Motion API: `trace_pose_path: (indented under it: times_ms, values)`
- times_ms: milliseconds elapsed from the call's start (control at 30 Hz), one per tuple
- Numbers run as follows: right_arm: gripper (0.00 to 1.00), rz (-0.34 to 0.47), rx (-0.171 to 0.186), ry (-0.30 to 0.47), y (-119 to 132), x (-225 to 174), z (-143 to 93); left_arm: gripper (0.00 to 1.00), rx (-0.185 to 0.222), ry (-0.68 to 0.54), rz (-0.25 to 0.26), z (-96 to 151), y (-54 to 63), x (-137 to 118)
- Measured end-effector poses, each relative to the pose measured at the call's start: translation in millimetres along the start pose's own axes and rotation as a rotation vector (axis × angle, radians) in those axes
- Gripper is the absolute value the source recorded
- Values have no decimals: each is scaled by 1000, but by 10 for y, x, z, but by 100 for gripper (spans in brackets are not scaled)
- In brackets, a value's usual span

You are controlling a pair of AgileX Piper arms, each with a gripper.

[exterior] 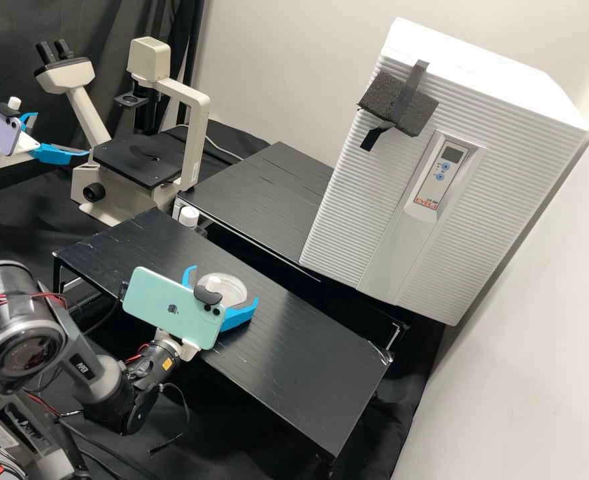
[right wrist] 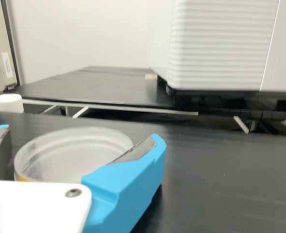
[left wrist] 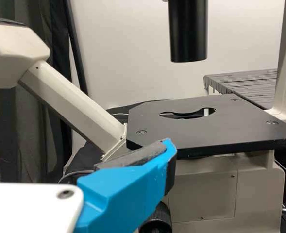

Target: Open the petri dish lid.

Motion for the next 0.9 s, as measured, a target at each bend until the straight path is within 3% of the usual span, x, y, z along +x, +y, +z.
trace_pose_path:
  times_ms: [400,433,900]
  values:
    - [100,7,-7,13,11,-7,-27,100,0,0,0,0,0,0]
    - [0,7,-7,13,11,-7,-27,100,0,0,0,0,0,0]
    - [0,-6,-6,25,-14,2,-48,100,0,0,0,0,0,0]
